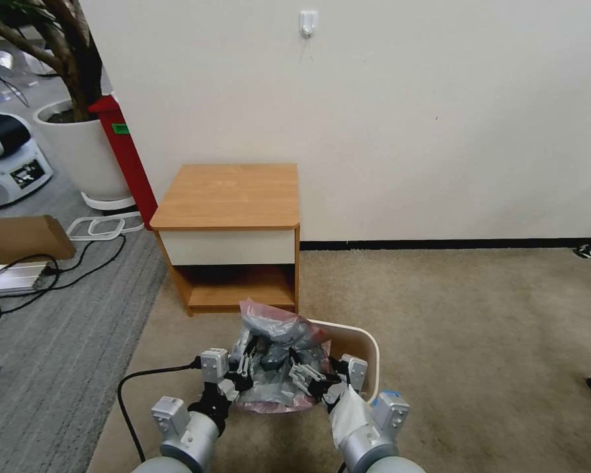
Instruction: Pick up the garbage bag from the table and place it over the trash can.
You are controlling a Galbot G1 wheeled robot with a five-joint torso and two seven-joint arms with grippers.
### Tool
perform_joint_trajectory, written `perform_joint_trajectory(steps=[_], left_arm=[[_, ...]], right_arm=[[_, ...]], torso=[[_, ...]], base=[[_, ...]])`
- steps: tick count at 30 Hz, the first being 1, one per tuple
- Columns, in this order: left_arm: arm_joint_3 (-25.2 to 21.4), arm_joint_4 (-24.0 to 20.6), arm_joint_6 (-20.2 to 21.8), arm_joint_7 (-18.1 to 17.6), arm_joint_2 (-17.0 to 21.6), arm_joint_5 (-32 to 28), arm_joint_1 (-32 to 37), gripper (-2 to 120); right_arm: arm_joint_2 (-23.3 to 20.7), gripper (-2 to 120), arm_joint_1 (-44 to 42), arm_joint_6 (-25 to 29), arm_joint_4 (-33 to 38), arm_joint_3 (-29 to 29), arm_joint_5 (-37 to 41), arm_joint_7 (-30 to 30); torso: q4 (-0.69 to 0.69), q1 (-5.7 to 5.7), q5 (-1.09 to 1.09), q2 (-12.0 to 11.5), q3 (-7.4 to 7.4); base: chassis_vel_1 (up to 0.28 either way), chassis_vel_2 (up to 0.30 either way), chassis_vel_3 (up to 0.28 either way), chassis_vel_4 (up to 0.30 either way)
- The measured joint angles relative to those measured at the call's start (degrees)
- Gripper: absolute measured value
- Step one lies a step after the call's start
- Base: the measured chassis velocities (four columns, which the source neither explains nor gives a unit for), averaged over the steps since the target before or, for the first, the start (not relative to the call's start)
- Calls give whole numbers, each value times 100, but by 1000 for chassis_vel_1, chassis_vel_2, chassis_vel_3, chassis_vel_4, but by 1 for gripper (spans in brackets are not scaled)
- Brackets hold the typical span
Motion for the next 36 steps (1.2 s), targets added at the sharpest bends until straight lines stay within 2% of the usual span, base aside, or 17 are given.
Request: perform_joint_trajectory(steps=[2, 4, 7, 8, 12, 13, 17, 18, 21, 22, 24, 29, 36], left_arm=[[3, 1, -12, 11, 0, 0, -10, 7], [5, 0, -12, 11, 0, 0, -13, 7], [24, 0, -12, 10, -4, -16, -28, 7], [24, 0, -12, 10, -4, -16, -28, 7], [67, 0, -2, -34, -37, -75, -32, 7], [67, 0, -2, -34, -37, -75, -32, 7], [100, 5, 23, -256, -72, -159, -37, 7], [100, 5, 23, -256, -72, -159, -37, 7], [106, 28, 79, -519, -96, -307, -52, 7], [106, 28, 79, -519, -96, -307, -52, 7], [109, 29, 169, -734, -114, -472, -73, 7], [137, 28, 301, -1152, -142, -731, -97, 7], [120, 31, 355, -1209, -164, -750, -46, 7]], right_arm=[[0, 78, 0, 6, -4, 0, 4, 2], [0, 76, 0, 13, -5, 0, 4, 3], [0, 60, -1, 41, -4, 1, -8, 3], [0, 60, -1, 41, -4, 1, -8, 3], [0, 40, -8, 130, -2, 1, -100, -2], [0, 40, -8, 130, -2, 1, -100, -2], [-1, 24, -48, 227, 46, 2, -302, -12], [-1, 24, -48, 227, 46, 2, -302, -12], [-1, 9, -143, 288, 215, 25, -492, -20], [-1, 9, -143, 288, 215, 25, -492, -20], [-1, 0, -206, 342, 342, 26, -635, -26], [-1, 0, -300, 395, 534, 26, -823, -43], [1, 0, -265, 433, 805, 25, -914, -154]], torso=[[0, 0, 0, 0, 0], [0, 0, 0, 0, 0], [0, 0, 0, 0, 0], [0, 0, 0, 0, 0], [0, 0, 0, 0, 0], [0, 0, 0, 0, 0], [0, 0, 1, 0, 0], [0, 0, 1, 0, 0], [0, 0, 0, 0, 0], [0, 0, 0, 0, 0], [0, 0, 0, 0, 0], [0, 0, 0, 0, 0], [0, 0, 0, 0, 0]], base=[[0, 0, 0, 0], [0, 0, 0, 0], [0, 0, 0, 0], [0, 0, 0, 0], [0, 0, 0, 0], [0, 0, 0, 0], [0, 0, 0, 0], [0, 0, 0, 0], [0, 0, 0, 0], [0, 0, 0, 0], [0, 0, 0, 0], [0, 0, 0, 0], [0, 0, 0, 0]])
